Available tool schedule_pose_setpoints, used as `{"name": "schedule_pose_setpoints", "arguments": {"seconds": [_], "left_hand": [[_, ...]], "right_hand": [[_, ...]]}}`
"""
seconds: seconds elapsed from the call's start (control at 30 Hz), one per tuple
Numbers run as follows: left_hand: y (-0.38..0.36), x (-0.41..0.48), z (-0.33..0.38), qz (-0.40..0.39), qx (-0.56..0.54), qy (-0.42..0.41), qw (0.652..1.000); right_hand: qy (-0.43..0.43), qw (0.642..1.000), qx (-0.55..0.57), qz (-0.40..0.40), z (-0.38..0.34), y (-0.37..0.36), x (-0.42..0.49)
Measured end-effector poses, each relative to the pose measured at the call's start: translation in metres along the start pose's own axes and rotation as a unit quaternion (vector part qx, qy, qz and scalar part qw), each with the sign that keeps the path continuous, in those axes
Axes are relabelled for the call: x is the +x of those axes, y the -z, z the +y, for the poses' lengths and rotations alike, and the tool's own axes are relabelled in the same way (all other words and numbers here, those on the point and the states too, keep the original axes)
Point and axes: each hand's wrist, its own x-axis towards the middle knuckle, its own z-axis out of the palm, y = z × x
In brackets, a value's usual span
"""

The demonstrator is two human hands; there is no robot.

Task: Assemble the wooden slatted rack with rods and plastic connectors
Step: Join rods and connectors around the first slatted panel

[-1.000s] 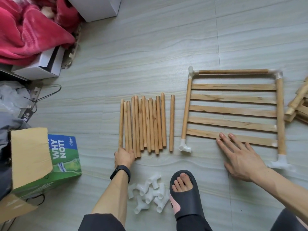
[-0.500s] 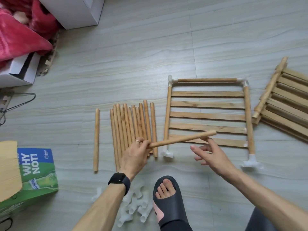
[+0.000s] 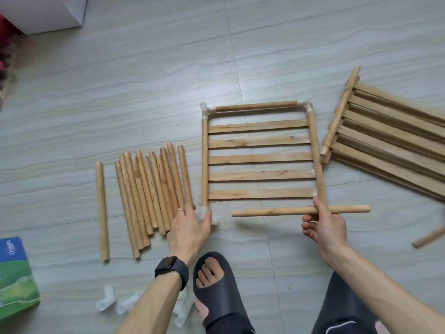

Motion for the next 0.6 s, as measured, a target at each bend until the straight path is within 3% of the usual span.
{"name": "schedule_pose_setpoints", "arguments": {"seconds": [0.1,0.6], "left_hand": [[-0.005,-0.001,0.000,-0.032,0.028,0.006,0.999],[-0.008,0.004,-0.001,-0.031,-0.006,-0.016,0.999]], "right_hand": [[0.000,1.000,-0.025,-0.012,0.013,0.003,-0.002],[-0.011,0.995,-0.010,-0.096,0.024,-0.014,-0.006]]}}
